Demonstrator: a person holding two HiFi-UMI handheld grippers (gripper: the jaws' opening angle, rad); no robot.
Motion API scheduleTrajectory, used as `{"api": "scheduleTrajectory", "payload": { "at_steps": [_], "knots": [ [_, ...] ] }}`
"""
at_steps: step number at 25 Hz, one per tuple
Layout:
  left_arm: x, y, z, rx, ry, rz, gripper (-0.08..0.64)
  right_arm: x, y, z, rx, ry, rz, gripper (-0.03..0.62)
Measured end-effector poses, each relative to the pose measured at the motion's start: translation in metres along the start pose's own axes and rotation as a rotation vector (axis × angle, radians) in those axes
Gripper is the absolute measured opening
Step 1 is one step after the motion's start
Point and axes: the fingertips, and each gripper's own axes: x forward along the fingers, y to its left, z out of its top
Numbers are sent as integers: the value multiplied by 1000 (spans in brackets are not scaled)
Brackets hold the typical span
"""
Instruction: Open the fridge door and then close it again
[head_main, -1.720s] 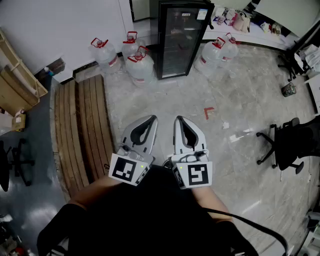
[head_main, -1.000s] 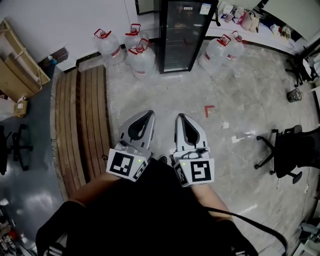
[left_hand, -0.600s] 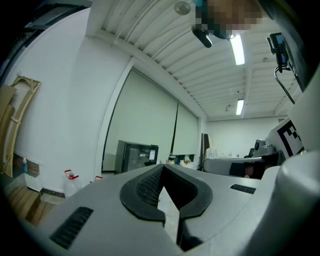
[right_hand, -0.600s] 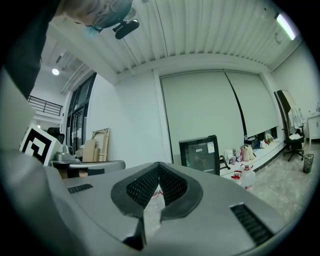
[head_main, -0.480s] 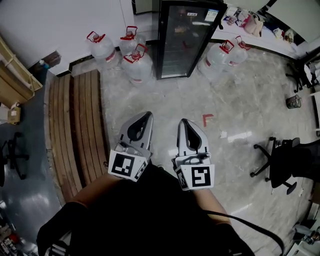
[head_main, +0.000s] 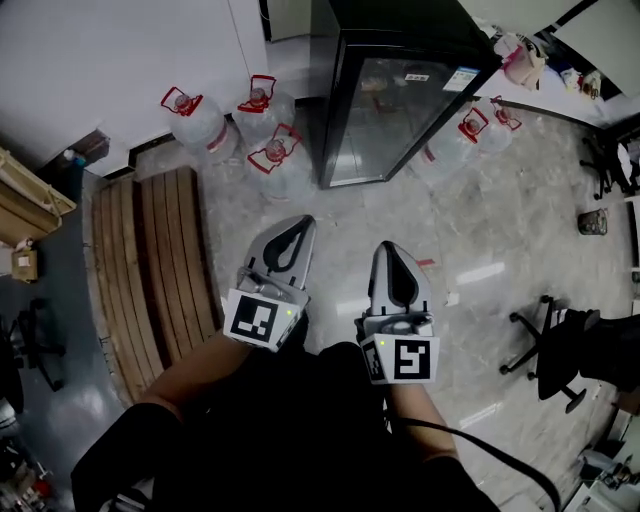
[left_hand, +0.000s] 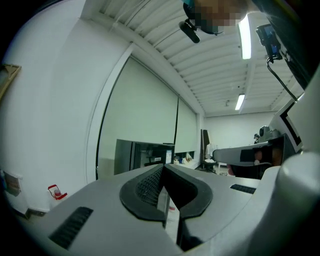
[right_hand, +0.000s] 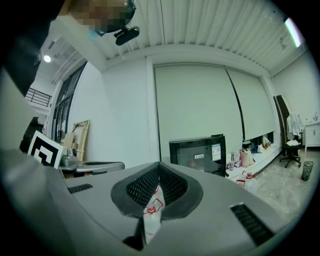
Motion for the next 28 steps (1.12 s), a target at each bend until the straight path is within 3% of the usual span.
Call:
{"api": "scheduleTrajectory", "payload": {
  "at_steps": [7, 17, 21, 23, 24, 28],
  "knots": [
    [103, 67, -27, 20, -10, 32, 8, 89, -49, -20, -21, 2, -48, 15],
    [224, 127, -117, 81, -5, 128, 8, 204, -109, -124, -10, 34, -12, 15],
    [264, 137, -137, 54, -27, 79, 24, 217, -119, -156, 31, 51, -26, 15],
    [282, 137, -146, 67, -26, 33, 115, 221, -125, -173, 47, 72, -34, 15],
    [290, 138, -151, 75, -25, 20, 124, 223, -127, -182, 57, 89, -37, 15],
    [312, 146, -158, 95, -43, 37, 138, 230, -136, -208, 66, 132, -38, 15]
  ]
}}
